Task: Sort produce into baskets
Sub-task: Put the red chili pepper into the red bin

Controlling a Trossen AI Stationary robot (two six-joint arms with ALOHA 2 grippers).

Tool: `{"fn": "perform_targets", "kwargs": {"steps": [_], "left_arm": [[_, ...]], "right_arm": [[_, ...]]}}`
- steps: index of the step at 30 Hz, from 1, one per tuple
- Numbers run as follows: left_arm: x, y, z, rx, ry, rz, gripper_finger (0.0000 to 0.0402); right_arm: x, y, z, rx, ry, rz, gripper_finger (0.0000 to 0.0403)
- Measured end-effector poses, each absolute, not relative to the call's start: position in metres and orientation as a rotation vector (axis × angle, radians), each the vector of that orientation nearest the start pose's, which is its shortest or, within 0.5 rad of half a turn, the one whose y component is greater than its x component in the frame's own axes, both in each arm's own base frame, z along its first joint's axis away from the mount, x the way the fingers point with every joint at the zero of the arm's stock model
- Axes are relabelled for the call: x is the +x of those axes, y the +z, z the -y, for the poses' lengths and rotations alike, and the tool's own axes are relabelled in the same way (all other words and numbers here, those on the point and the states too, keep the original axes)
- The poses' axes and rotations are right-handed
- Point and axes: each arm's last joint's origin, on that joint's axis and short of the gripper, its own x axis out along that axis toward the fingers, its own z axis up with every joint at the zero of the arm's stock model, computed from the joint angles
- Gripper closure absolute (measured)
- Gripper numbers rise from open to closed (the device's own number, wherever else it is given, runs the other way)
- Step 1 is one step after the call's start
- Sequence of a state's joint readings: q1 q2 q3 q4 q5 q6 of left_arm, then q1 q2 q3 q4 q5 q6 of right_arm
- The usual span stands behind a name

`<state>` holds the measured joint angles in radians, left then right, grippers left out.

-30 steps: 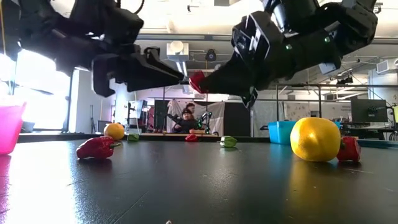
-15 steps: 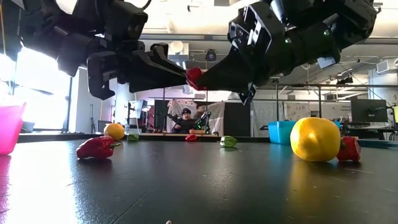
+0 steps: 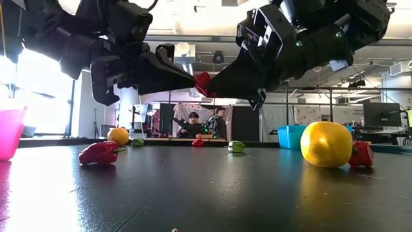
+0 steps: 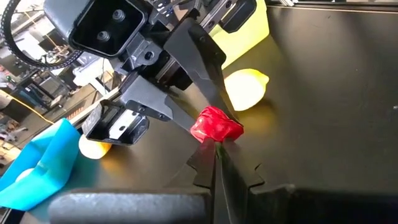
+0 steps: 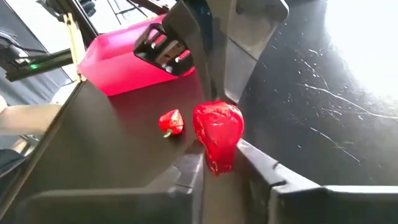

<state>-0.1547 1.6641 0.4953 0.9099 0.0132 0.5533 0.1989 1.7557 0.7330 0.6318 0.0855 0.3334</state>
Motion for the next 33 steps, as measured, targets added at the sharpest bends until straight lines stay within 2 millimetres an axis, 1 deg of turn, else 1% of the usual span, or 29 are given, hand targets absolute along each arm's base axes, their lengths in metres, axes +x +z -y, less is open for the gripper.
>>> {"fn": "perform_targets", "kwargs": {"steps": [5,8,11,14,20,27,31,33], "left_arm": [[0.281,0.146,0.045,0.569,-0.244,-0.221,0.0401],[0.276,0.157,0.044,0.569,-0.246,-0.229,0.0401],[0.268,0.171,0.043,0.570,-0.251,-0.236,0.0401],[0.256,0.186,0.043,0.565,-0.263,-0.254,0.0401],[0.228,0.214,0.049,0.491,-0.310,-0.339,0.0401],[0.198,0.244,0.063,0.372,-0.386,-0.498,0.0401],[0.186,0.256,0.073,0.305,-0.426,-0.604,0.0401],[0.180,0.259,0.078,0.269,-0.440,-0.668,0.0401]], "right_arm": [[0.329,0.152,-0.063,0.239,0.020,-0.401,0.0277],[0.327,0.159,-0.061,0.214,0.022,-0.387,0.0242],[0.324,0.168,-0.061,0.180,0.030,-0.375,0.0221],[0.322,0.177,-0.060,0.167,0.037,-0.352,0.0215],[0.318,0.185,-0.059,0.108,0.025,-0.340,0.0215],[0.317,0.183,-0.056,0.034,-0.049,-0.358,0.0215],[0.317,0.183,-0.055,0.031,-0.062,-0.360,0.0215],[0.317,0.182,-0.056,0.029,-0.062,-0.367,0.0215]]}}
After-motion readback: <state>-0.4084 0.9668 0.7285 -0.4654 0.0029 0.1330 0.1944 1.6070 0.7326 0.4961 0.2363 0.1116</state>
